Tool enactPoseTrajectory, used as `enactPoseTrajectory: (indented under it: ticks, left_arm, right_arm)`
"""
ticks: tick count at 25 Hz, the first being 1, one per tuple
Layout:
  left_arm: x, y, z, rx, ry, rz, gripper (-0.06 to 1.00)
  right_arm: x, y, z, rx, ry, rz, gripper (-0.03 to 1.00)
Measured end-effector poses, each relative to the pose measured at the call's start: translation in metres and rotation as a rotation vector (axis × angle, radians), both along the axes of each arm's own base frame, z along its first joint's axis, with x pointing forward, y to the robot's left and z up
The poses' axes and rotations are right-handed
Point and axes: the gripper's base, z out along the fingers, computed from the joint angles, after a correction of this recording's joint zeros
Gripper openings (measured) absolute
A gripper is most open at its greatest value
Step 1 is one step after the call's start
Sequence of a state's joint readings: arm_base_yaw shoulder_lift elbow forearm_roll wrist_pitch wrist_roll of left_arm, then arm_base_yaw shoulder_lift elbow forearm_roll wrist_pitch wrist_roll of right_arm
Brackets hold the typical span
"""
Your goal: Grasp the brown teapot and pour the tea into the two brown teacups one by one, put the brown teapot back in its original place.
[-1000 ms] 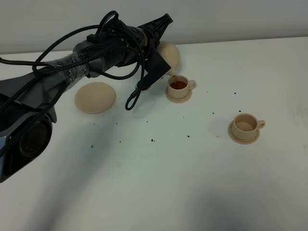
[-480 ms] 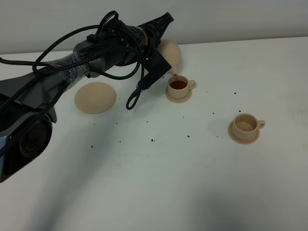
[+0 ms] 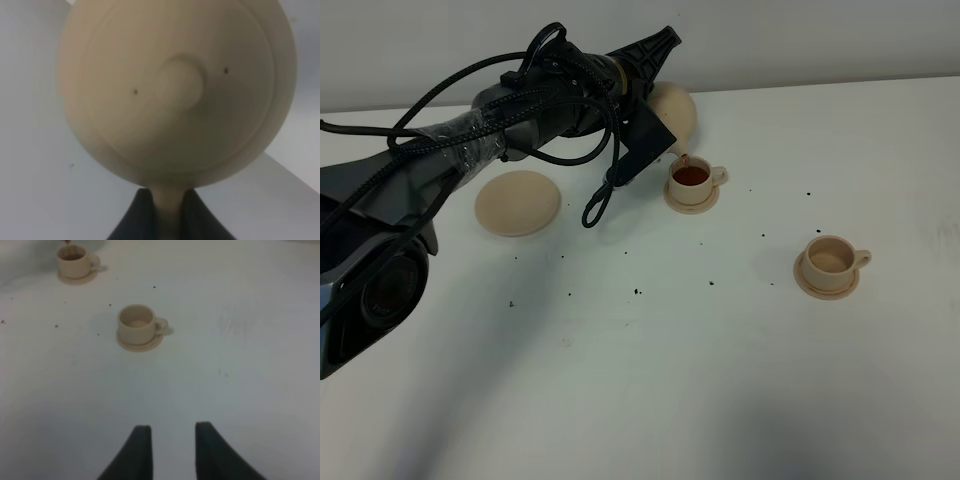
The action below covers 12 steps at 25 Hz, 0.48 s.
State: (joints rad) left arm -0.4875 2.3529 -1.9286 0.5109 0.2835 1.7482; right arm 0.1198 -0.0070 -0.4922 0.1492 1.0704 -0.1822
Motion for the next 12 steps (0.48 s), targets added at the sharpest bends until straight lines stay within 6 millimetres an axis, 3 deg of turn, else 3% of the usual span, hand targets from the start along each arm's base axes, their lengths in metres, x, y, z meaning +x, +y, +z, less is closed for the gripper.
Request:
enactPoseTrajectory:
  ticks: [12]
  left_arm:
    - [-0.0001,-0.0001,-0.0001,-0.004,0.002,0.001,0.15]
  right_arm:
    - [0.0000,0.0000,0.0000,0.000,0.000,0.000,0.24]
